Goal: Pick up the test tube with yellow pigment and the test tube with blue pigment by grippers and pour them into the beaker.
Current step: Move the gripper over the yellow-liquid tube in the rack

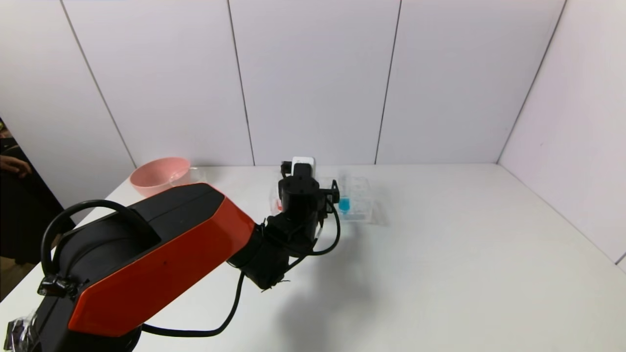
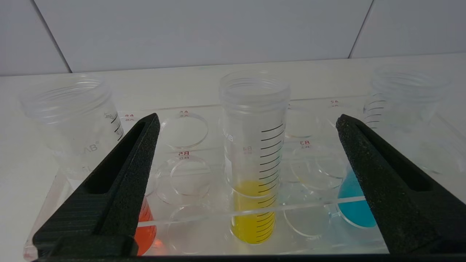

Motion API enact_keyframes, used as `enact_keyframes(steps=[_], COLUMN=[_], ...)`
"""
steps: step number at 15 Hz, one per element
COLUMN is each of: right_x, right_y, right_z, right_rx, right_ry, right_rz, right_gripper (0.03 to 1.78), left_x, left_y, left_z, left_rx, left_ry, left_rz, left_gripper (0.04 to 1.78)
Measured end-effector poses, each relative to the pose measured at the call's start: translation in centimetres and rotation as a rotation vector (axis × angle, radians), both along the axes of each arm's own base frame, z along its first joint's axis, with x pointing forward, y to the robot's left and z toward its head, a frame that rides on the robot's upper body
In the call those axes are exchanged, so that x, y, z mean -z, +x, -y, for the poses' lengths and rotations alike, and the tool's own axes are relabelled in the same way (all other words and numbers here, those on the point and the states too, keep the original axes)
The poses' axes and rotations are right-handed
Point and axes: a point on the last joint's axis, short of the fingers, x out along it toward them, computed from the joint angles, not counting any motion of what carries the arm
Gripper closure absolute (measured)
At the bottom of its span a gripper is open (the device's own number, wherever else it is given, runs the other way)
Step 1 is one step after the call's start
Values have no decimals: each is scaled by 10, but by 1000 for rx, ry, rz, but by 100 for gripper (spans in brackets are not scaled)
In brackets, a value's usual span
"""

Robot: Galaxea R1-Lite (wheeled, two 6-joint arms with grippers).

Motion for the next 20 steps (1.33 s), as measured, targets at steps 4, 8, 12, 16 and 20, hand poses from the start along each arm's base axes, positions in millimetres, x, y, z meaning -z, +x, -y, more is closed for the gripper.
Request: enact_keyframes(steps=[4,8,12,16,20], right_x=[0,0,0,0,0], right_y=[0,0,0,0,0], right_z=[0,0,0,0,0], right_rx=[0,0,0,0,0], right_ry=[0,0,0,0,0], right_rz=[0,0,0,0,0], right_gripper=[4,4,4,4,4], left_x=[3,6,7,9,11], left_y=[10,18,25,29,32], left_z=[-1,3,2,4,7], left_rx=[-11,-15,-23,-24,-25], left_ry=[2,-2,-9,-8,-14], left_rz=[-4,-9,-2,-3,3], left_gripper=[12,13,15,17,19])
